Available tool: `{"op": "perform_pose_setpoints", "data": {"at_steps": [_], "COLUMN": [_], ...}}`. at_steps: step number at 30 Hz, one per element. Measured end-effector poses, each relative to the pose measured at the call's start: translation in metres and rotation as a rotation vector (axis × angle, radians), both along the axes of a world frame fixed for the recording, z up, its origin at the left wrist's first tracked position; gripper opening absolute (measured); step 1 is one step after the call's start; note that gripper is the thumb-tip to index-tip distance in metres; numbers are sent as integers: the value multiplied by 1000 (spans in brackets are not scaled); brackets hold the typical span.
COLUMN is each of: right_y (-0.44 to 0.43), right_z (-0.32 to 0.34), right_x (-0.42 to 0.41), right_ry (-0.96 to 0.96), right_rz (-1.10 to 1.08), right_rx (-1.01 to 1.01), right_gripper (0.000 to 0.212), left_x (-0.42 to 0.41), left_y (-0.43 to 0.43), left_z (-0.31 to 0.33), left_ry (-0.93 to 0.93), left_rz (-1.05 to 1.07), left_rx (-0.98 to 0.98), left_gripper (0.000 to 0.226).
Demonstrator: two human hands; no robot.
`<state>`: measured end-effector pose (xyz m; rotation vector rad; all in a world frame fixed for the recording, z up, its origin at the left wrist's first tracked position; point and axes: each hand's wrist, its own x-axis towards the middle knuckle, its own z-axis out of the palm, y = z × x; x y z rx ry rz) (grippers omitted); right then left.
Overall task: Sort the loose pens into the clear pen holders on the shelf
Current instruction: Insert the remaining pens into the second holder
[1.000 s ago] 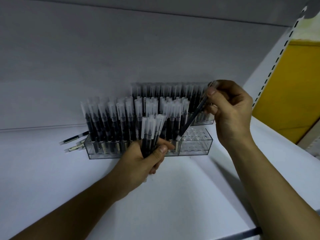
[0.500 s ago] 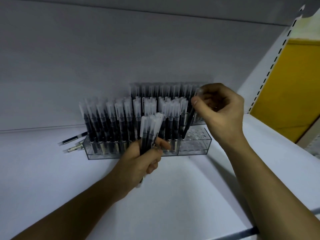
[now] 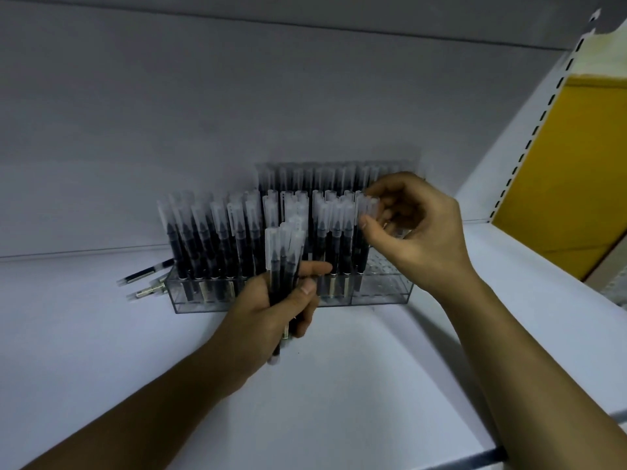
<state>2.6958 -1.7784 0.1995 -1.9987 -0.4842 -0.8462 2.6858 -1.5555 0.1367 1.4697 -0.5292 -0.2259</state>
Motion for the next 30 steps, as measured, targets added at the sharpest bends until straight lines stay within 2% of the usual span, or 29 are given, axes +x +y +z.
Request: {"op": "perform_pose_setpoints", "data": {"at_steps": [4, 8, 11, 13, 18, 26, 30], "right_y": [0, 7, 19, 25, 27, 24, 14], "right_z": [-1, -1, -6, -9, -11, -1, 2], "right_x": [0, -3, -7, -8, -7, -9, -4], "right_ry": [-5, -138, -143, -34, 149, 132, 98], "right_rz": [-16, -54, 31, 138, 368, 386, 316], "right_rx": [-76, -66, -50, 8, 189, 323, 419], "right_gripper": [28, 17, 10, 12, 16, 14, 11], "left_x": [-1, -5, -8, -11, -15, -14, -11], "left_y": [-2, -2, -2, -2, -1, -3, -2], "left_z": [4, 9, 10, 11, 18, 17, 14], "left_ry": [95, 136, 81, 32, -78, -44, -57], "left_rz": [-49, -78, -53, -37, -28, 42, 65], "left_rx": [-96, -152, -139, -104, -19, -46, -63], "left_gripper": [36, 5, 12, 21, 22, 29, 30]}}
